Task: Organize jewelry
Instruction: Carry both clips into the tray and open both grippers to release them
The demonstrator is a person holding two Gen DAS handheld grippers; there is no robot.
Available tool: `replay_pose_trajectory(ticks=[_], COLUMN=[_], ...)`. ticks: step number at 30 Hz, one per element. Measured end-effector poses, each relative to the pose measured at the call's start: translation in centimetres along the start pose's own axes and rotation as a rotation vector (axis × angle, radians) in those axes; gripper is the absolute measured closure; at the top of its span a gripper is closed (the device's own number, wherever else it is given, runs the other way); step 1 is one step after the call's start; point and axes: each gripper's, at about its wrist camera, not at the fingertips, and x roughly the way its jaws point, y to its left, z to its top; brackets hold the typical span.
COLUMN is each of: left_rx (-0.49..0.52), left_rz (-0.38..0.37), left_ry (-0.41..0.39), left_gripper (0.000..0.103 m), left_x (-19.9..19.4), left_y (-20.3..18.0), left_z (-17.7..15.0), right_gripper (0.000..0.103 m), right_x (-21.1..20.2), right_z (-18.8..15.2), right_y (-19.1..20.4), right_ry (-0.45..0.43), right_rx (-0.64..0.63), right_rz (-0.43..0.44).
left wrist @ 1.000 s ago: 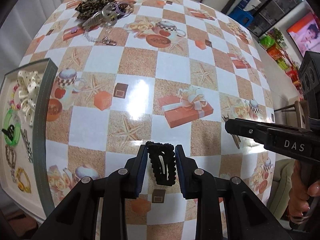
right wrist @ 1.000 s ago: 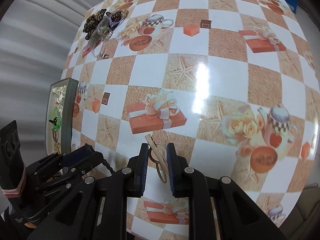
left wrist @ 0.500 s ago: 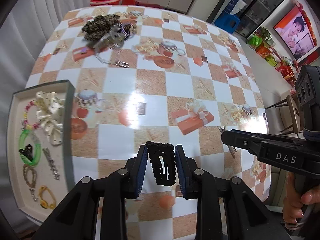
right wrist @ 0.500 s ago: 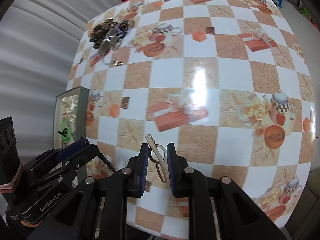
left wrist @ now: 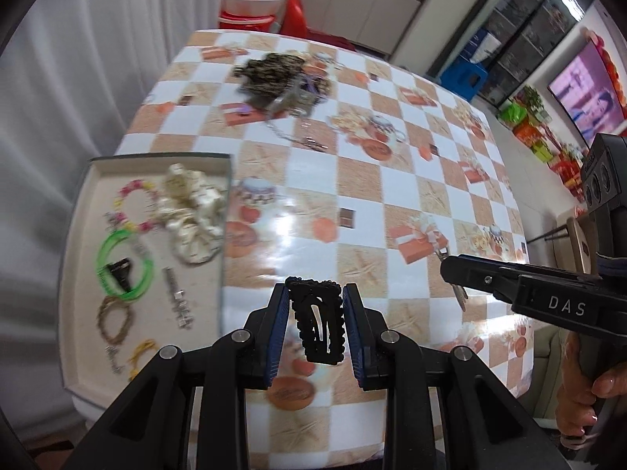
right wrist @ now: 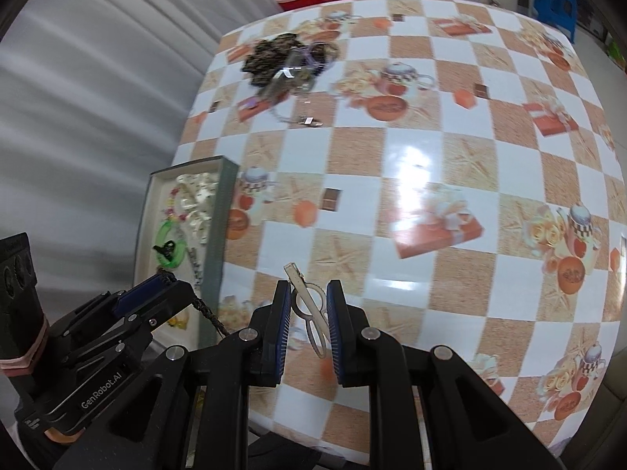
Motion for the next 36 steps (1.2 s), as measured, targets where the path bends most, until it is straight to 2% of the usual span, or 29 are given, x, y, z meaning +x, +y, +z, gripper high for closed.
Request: replay_pose_trajectory(ticks=[12, 22, 28, 36], left_rx=[-0.153, -0.235, -0.259, -0.263], left_rz=[0.085, 0.144, 0.169, 0.193], left_ry=[-0.049, -0.057, -0.036, 0.026], left_gripper=[0.069, 0.069, 0.069, 0.069], left_x=[-4.4, -6.1, -5.8, -3.2], left_y=[8.4, 13.3, 15.4, 17.3], left_z=[-3.3, -5.3, -6.1, -6.7], right_gripper=[0.083, 0.083, 0.083, 0.083], right_x=[2.2, 4.9, 6.5, 9.3], right_z=[0.0, -0.2, -0.1, 0.2], right_y=[8.0, 13.3, 15.6, 17.1], right_ry=[0.038, 0.088, 0.115, 0.164], right_rx=[-0.142, -0.238, -0.275, -0.287], right_rz=[0.059, 0.095, 0.105, 0.105])
